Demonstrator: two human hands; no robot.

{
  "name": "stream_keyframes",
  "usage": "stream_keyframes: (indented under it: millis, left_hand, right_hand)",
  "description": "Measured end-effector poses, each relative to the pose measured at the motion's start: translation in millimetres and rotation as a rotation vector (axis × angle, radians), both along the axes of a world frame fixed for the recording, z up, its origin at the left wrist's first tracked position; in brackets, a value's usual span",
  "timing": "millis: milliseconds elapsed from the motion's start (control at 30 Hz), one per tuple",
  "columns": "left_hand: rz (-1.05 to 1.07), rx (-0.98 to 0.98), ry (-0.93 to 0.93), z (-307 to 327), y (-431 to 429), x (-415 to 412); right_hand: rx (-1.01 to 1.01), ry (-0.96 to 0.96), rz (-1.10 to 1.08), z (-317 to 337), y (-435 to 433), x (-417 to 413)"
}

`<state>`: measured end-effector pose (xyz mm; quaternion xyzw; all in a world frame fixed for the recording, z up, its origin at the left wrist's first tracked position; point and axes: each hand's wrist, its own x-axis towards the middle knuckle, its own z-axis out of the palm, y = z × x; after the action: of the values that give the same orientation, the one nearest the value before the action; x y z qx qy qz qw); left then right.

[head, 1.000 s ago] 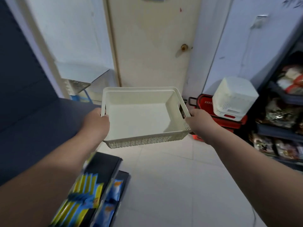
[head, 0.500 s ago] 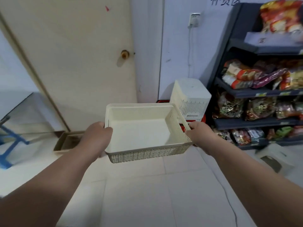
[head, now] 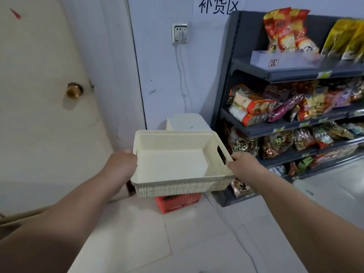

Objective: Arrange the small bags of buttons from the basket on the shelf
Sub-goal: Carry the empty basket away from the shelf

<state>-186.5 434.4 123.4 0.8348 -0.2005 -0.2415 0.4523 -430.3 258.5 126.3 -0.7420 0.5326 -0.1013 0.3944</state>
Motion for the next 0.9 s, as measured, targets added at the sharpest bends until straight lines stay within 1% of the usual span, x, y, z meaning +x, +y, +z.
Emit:
stream_keyframes:
  millis: [233,367,633,700,900]
  left_hand:
    - [0.07,-0.029,0.116,-7.0,-144.3,22.1]
    - [0.078,-0.032,0.145,-5.4,-207.1,32.7]
    - [0.086,0.025,0.146,-25.3,-312.6,98.4]
    - [0.103,0.031,0.167,-36.2,-336.0,122.3]
    - [0.151,0.116,0.14,-53.6,-392.7,174.1]
  right_hand:
    - [-0.024,0.011,0.036,5.2,-165.2,34.6]
    - [0.021,-0.001,0.057,3.3,-234.1,56.4]
    - [0.062,0.026,0.06,-33.2,-341.8,124.8]
    - [0.091,0.02,0.041,-43.3,-364.5,146.8]
    - [0.176,0.026,0.033,-64.9,-420.7,203.4]
